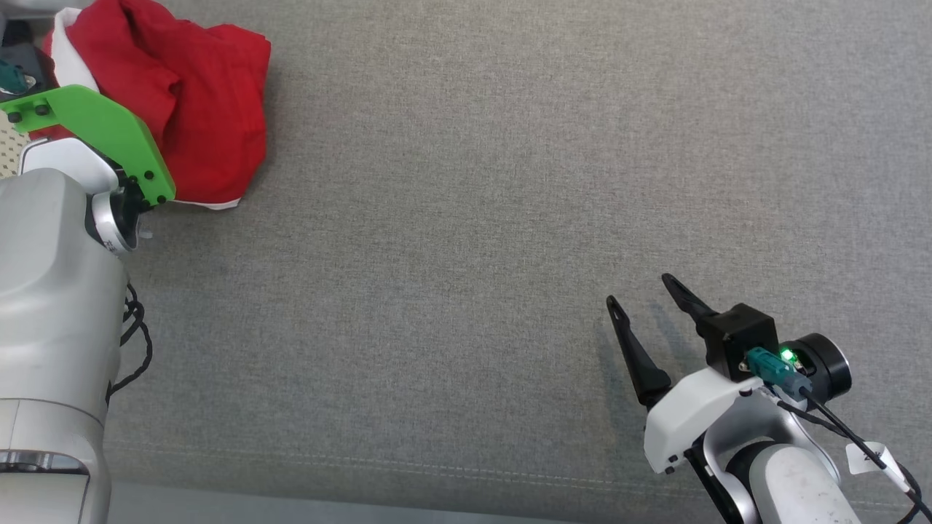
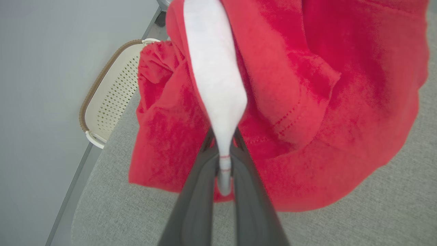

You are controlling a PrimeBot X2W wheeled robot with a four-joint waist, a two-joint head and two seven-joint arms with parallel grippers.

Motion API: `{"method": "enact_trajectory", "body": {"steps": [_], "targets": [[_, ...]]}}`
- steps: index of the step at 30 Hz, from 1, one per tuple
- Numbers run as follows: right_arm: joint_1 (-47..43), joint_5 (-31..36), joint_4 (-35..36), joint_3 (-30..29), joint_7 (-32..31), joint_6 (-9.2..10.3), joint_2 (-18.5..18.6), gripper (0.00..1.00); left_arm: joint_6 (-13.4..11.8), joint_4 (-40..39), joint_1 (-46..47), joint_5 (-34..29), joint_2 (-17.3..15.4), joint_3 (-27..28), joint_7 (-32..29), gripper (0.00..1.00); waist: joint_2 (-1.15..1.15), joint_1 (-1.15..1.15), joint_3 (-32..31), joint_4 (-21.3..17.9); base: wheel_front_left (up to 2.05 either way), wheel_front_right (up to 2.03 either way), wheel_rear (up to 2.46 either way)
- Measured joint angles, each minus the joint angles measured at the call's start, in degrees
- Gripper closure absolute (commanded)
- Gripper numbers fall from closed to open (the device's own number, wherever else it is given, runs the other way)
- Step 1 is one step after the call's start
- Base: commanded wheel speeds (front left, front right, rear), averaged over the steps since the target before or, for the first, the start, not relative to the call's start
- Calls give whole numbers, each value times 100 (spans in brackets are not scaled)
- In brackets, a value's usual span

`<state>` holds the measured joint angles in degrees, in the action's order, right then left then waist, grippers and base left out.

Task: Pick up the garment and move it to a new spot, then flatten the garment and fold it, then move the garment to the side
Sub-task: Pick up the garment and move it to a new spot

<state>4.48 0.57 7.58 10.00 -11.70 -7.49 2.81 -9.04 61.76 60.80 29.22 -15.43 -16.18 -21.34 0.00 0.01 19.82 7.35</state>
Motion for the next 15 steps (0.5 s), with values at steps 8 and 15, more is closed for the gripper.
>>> {"method": "enact_trajectory", "body": {"steps": [8, 15], "targets": [[-83, -269, -337, 60, 155, 0, 0, 0, 103, -203, 66, -59, 44, -105, 511, 100, 0, -1, -476, 7, 0, 0, 0], [-359, -485, -571, -33, 298, 0, 2, 0, 461, -431, 143, -129, 364, -390, 812, 100, 0, -1, -1079, -80, 0, 0, 0]]}}
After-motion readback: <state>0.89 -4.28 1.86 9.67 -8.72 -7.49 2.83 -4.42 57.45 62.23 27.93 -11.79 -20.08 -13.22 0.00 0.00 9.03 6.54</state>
